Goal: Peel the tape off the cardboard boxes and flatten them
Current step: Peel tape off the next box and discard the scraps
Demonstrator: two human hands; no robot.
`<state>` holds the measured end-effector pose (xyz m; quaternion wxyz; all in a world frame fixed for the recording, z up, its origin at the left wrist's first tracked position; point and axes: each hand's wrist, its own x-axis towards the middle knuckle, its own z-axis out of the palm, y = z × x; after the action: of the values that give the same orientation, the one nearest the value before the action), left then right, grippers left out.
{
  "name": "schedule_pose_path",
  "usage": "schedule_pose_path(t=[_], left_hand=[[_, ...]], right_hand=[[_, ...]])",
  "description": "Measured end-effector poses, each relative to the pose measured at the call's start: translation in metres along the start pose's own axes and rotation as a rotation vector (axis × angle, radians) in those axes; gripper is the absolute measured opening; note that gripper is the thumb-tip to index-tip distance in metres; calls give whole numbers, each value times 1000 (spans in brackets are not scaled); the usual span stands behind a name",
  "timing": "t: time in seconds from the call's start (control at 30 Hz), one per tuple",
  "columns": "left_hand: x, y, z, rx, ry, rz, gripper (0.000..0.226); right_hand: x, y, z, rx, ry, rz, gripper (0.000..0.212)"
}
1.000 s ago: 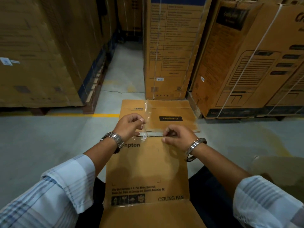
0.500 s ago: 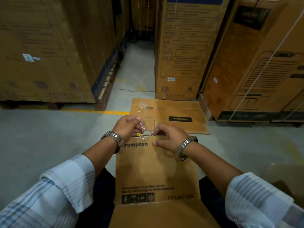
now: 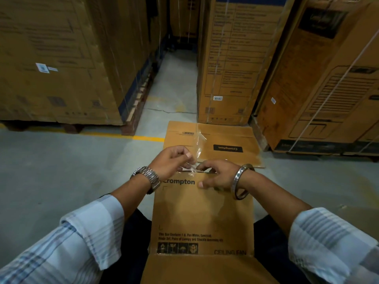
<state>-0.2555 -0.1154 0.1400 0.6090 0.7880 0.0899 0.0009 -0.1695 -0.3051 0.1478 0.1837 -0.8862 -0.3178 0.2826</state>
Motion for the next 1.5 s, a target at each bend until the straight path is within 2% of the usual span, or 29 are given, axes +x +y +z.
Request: schedule_pose_path(t=[0.1, 0.3, 0.47, 0.57, 0.67, 0.77, 0.9, 1.03, 1.2, 1.5], left_hand=[[1, -3, -1, -31, 38, 4, 18], [1, -7, -1, -107, 100, -11, 17], [2, -8, 0, -165, 130, -22, 19], [1, -7, 1, -200, 134, -24, 18], [-1, -6, 2, -219, 148, -15, 17], [-3, -7, 3, -163, 126, 25, 15], [-3, -2, 5, -60, 27, 60, 24], [-2, -1, 11, -89, -49, 107, 23], [-1, -4, 13, -132, -21, 106, 22], [-4, -8, 12, -159, 5, 102, 24]], right_hand=[[1, 1, 5, 22, 28, -3, 70], [2, 0, 3, -28, 33, 11, 56], [4, 2, 5, 24, 19, 15, 75], [3, 3, 5, -16, 30, -2, 57], [4, 3, 6, 6, 31, 12, 55], [7, 4, 8, 30, 48, 39, 64], [8, 5, 5, 50, 26, 19, 99], [10, 8, -3, 20, -64, 30, 85], [13, 12, -2, 68, -60, 22, 71], [13, 13, -1, 114, -57, 9, 67]])
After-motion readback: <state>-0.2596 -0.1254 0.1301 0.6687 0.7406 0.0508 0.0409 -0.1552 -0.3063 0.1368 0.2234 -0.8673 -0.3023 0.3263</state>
